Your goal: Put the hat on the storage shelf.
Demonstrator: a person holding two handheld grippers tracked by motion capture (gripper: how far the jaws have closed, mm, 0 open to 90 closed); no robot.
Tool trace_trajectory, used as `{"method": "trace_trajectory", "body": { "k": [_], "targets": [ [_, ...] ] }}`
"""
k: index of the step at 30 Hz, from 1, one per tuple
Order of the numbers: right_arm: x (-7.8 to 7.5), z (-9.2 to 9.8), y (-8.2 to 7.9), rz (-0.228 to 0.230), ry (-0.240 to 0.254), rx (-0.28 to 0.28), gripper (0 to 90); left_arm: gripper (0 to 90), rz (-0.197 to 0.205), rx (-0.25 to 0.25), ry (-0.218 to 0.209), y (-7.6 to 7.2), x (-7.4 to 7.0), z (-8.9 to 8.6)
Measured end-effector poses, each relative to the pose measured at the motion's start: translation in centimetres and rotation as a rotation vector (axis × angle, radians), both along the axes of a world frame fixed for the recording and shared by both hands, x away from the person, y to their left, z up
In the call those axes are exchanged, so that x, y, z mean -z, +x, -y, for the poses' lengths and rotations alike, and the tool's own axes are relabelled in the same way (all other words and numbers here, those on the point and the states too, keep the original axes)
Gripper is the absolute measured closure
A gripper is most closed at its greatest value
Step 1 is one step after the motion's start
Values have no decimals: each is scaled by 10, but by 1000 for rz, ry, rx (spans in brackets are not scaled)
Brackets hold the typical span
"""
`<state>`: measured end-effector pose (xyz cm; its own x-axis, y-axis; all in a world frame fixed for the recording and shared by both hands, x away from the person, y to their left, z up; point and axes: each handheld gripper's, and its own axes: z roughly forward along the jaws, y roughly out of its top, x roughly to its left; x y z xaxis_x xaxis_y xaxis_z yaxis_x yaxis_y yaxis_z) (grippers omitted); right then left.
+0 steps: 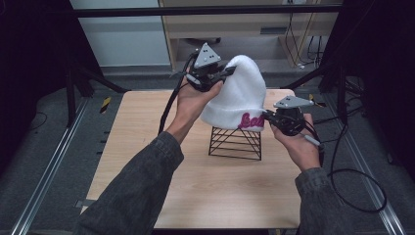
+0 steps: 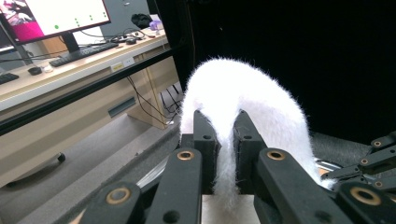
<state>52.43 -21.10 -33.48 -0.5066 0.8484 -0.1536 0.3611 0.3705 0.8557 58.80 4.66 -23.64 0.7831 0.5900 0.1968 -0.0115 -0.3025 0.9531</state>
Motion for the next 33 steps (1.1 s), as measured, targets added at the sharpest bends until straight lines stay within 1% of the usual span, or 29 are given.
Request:
{"method": "trace_trajectory", "body": {
  "k": [2,4,5,6,7,8,9,10,11,12,13,17,18,23,25,27,28,33],
  "targets": [
    [2,0,-2,-6,-1,5,864,828,0,1,6,1,2,1],
    [5,1,-2,-7,-12,6,864,828,-1,4,1,1,4,2],
    [7,2,-3,-10,-15,7,864,828,-8,7,1,1,8,3],
    [8,2,-3,-12,-17,11,864,828,-8,7,1,1,8,3],
    [10,3,-3,-16,-20,11,865,828,-15,5,1,0,12,4],
    [12,4,-3,-18,-22,11,864,828,-15,5,1,0,12,4],
    [13,5,-2,-23,-19,14,864,828,-22,7,-9,-2,16,5],
    [14,6,-2,-23,-22,15,864,828,-20,9,-7,-3,17,4],
    [14,6,-3,-26,-20,15,864,828,-25,12,-17,-4,19,4],
    [14,6,-3,-26,-20,15,864,828,-25,12,-17,-4,19,4],
    [15,6,-3,-26,-30,13,864,827,-26,16,-16,-5,19,3],
    [16,5,-5,-27,-32,10,864,827,-23,18,-3,-9,20,1],
    [17,5,-5,-31,-31,11,864,827,-28,21,-4,-10,22,0],
    [23,5,-5,-45,-66,11,865,826,-41,30,5,-13,29,-1],
    [25,5,-5,-49,-71,14,864,825,-45,34,8,-14,31,-2],
    [27,5,-4,-53,-82,20,864,825,-47,35,29,-15,32,-2],
    [28,6,-4,-54,-89,19,865,824,-50,37,23,-15,33,-2],
    [36,10,-5,-68,-104,29,866,824,-67,50,37,-18,42,-2]
  ]
}}
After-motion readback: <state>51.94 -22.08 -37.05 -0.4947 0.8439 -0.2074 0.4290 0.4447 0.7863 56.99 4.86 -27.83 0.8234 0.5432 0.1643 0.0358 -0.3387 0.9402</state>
